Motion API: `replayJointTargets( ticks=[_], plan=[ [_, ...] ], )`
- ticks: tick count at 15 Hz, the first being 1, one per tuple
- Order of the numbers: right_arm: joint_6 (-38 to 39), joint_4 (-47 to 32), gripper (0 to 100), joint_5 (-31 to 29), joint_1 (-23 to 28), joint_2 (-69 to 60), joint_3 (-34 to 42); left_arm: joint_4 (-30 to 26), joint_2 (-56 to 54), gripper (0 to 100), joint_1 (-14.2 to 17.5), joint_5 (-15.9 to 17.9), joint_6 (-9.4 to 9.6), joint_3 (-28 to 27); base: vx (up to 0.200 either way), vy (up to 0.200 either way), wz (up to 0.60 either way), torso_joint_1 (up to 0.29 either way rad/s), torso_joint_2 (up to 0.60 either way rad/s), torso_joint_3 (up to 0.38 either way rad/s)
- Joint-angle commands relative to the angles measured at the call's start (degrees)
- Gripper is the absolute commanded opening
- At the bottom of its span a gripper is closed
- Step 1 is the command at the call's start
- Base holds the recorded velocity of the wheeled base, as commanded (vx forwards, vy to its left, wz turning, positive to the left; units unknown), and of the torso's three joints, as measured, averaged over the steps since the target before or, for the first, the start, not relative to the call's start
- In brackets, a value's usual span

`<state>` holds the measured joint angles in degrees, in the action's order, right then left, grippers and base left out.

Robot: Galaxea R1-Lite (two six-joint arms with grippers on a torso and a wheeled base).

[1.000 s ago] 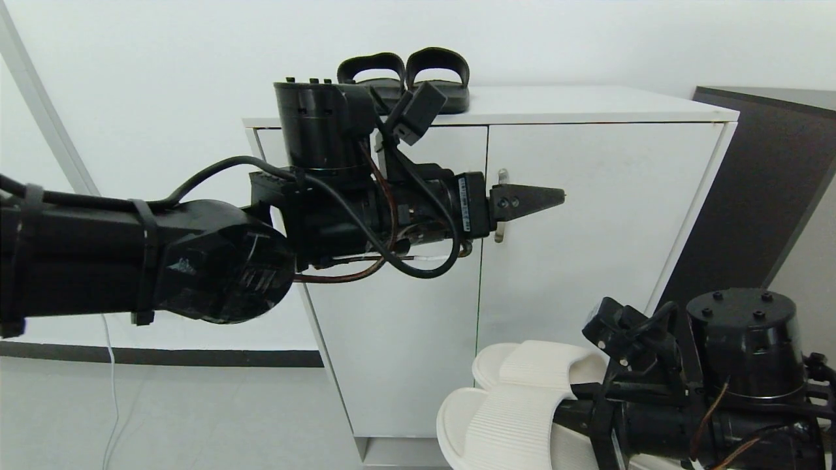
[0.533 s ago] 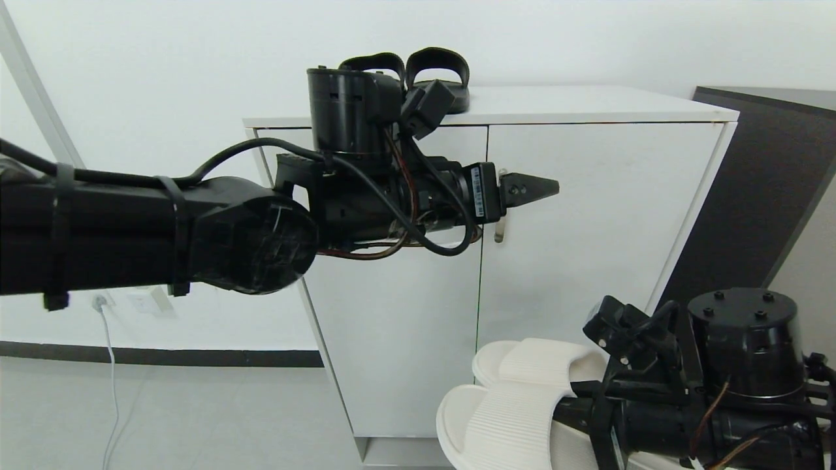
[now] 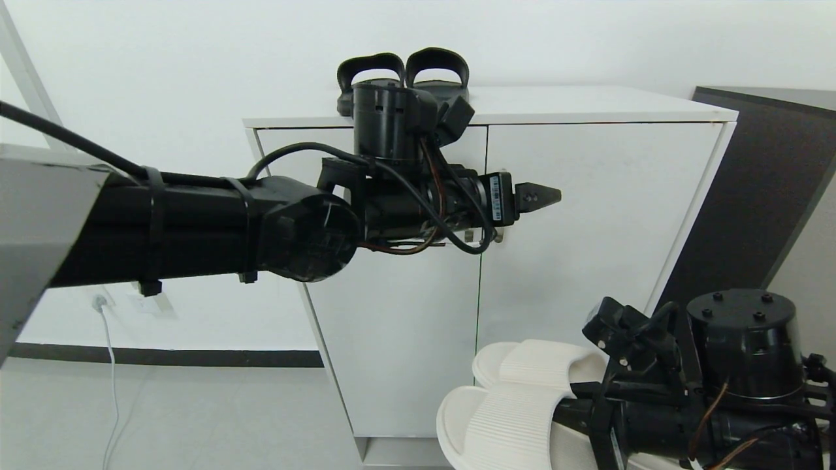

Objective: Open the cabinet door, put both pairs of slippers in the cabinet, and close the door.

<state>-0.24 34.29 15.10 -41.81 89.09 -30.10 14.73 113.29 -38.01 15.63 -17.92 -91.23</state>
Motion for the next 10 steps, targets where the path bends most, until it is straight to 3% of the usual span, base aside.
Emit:
replayJointTargets(
  ticks=[1,6,7,10],
  plan=[
    [-0.02,0.07,0,0.01,0.07,-0.32,-0.05,0.04,1.94,100,0.39,-0.34,-0.01,-1.67,0.0,0.0,0.0,0.0,0.0,0.0],
    [-0.11,-0.01,0,0.1,0.24,-0.41,0.39,0.22,2.29,100,0.66,0.46,-0.19,-1.75,0.0,0.0,0.0,0.0,0.0,0.0],
    [-0.2,0.07,0,0.1,0.24,-0.41,0.74,0.13,2.2,0,0.66,0.9,-0.19,-1.75,0.0,0.0,0.0,0.0,0.0,0.0],
    [-0.2,0.07,0,0.19,0.33,-0.23,0.92,0.22,1.67,0,0.66,1.86,-0.45,-0.26,0.0,0.0,0.0,0.0,0.0,0.0]
  ],
)
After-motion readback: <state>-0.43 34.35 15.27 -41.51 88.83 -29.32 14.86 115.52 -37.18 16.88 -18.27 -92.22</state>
